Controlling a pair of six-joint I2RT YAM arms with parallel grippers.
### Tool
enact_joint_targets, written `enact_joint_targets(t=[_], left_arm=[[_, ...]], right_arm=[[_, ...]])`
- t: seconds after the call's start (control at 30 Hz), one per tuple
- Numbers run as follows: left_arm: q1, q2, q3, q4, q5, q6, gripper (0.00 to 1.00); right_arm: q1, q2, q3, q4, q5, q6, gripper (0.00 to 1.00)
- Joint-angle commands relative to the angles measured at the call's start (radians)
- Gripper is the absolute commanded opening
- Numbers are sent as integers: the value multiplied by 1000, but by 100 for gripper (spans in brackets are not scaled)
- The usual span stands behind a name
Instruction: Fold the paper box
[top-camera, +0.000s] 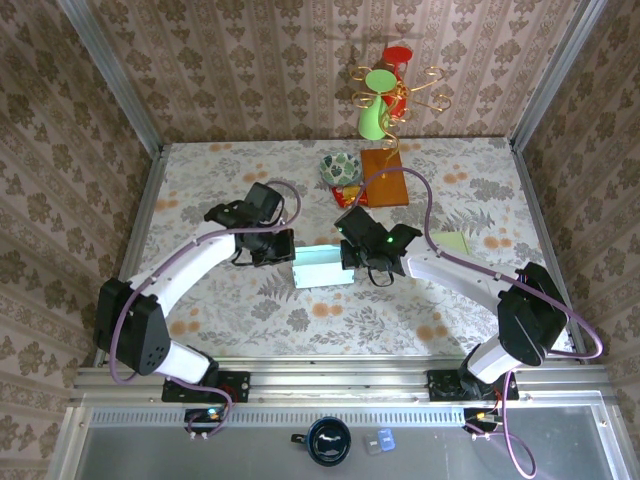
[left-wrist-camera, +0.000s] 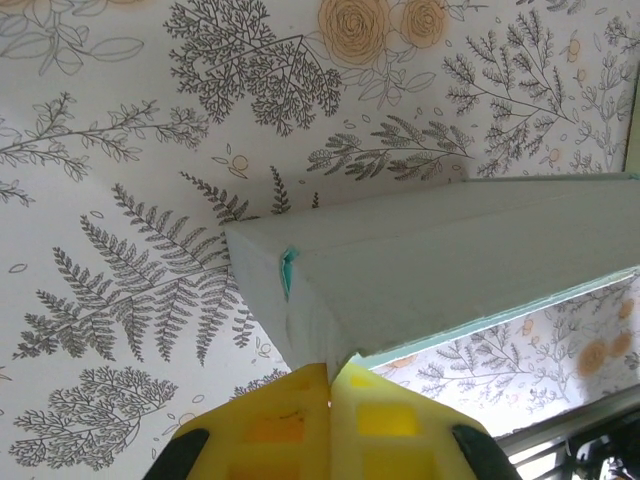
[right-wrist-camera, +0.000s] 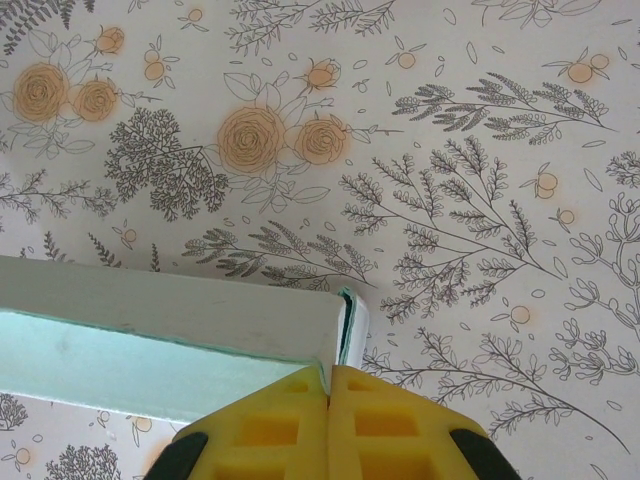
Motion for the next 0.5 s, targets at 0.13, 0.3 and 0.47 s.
enact_joint_targets(t=[0.13, 0.3, 0.47], left_arm=[[13, 31, 63, -49, 74, -34, 3], [18, 47, 70, -58, 89, -31, 3], [19, 46, 65, -64, 77, -12, 2]], right_arm=[[12, -5, -21, -13, 17, 12, 0], [12, -4, -20, -13, 17, 10, 0], [13, -1, -20, -13, 16, 4, 0]])
